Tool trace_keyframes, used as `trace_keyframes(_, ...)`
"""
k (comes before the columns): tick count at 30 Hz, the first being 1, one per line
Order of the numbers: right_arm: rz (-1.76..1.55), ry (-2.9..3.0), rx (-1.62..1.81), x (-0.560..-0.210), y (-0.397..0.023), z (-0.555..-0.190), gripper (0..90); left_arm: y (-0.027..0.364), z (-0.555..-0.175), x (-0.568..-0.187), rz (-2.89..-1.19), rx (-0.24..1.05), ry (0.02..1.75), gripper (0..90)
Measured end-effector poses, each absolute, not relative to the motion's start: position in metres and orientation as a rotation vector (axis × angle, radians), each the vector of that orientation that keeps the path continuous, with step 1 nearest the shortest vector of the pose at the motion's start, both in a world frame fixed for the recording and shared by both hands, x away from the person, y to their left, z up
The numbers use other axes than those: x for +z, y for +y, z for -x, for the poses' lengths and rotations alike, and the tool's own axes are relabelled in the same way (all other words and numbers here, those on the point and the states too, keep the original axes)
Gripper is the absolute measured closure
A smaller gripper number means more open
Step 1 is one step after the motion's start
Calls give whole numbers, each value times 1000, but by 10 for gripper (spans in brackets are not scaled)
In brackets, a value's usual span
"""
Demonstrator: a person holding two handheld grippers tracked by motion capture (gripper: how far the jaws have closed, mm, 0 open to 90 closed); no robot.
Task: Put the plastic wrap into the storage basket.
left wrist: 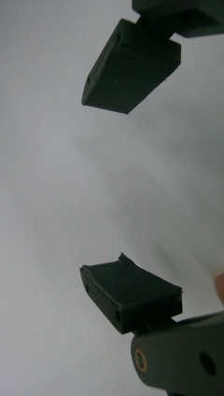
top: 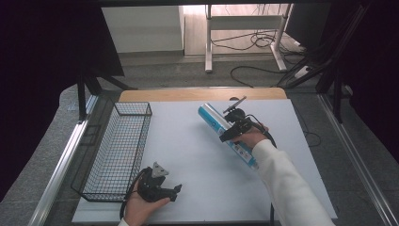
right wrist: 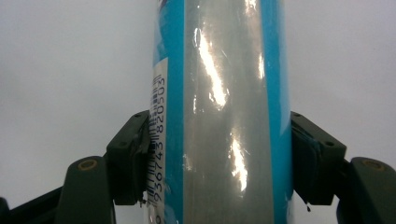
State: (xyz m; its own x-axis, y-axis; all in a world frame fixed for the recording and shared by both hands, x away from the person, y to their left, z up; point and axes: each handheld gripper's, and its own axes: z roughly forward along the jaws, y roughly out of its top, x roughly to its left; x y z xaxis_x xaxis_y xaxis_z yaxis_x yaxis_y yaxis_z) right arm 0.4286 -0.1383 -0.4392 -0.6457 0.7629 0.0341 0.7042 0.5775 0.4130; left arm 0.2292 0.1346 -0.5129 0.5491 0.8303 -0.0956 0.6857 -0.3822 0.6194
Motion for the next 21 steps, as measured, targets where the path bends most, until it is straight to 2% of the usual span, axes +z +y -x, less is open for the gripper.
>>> trace_keyframes(21, -1134, 2718, 656, -437, -135, -395, 320, 137, -228, -509, -2079, 272, 1223, 191)
